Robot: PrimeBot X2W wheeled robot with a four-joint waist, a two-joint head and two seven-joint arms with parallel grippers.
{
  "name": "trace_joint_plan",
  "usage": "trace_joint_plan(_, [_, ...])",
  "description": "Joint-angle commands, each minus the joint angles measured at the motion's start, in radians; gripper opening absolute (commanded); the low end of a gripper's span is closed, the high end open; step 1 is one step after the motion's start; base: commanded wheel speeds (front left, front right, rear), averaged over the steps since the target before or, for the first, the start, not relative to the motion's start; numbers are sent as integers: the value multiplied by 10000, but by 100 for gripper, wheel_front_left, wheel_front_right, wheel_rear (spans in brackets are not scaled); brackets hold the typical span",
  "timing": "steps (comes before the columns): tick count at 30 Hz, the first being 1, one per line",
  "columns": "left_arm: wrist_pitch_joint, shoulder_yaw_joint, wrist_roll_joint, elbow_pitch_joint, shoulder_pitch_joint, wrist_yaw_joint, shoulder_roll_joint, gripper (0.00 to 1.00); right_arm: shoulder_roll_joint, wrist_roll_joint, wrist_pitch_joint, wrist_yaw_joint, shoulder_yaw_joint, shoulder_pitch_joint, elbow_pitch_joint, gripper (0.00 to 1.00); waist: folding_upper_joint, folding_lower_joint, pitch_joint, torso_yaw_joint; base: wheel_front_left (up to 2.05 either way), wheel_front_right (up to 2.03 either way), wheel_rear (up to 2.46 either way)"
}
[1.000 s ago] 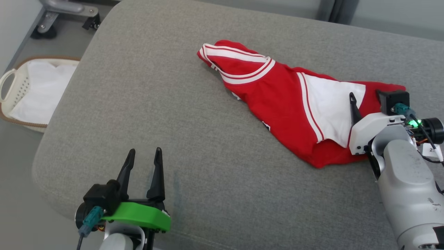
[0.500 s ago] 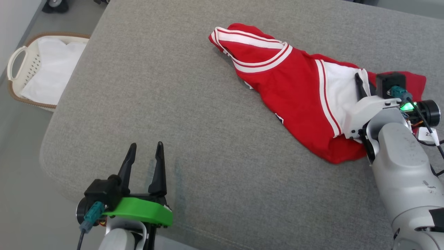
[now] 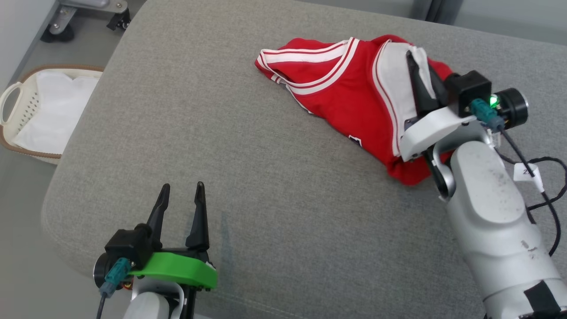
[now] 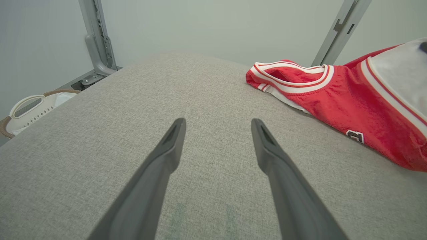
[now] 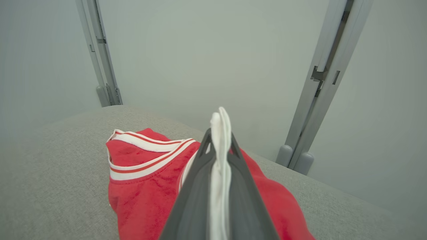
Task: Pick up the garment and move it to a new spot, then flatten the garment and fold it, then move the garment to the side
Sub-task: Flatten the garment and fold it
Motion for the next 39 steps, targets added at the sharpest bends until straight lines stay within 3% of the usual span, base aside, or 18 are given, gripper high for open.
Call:
trace_joint_plan(1, [-4,12,86,12,-1,-43,9,100,-30,247,-42,-12,360,370,-172,0,0,0,-86,16,0,0,0])
trace_joint_plan(13, [-3,72,-25,42,178,-65,9,100,-34,2134,113,-12,4082,1879,-244,0,0,0,-275,317,0,0,0])
trace_joint_plan(19, [-4,17,-39,70,235,-74,9,100,-33,2630,162,-12,5195,2028,180,0,0,0,-358,415,0,0,0])
trace_joint_plan(20, [-3,19,-35,71,243,-69,9,100,-32,2675,153,-12,5325,2036,202,21,0,0,-372,415,0,0,0])
trace_joint_plan(21, [-4,20,-35,82,245,-62,9,100,-30,2728,139,-12,5538,2040,200,33,0,0,-394,413,0,0,0])
trace_joint_plan(22, [-3,28,-33,90,247,-55,9,100,-29,2774,129,-12,5715,2045,184,99,0,0,-415,406,0,0,0])
trace_joint_plan(29, [-4,25,64,168,405,-50,9,100,-37,3177,-3,-12,6074,2001,-117,100,0,0,-701,156,0,0,0])
trace_joint_plan(39, [-4,161,221,157,509,-88,10,100,-36,2071,-38,-12,3443,2386,-583,100,0,0,-909,-414,0,0,0])
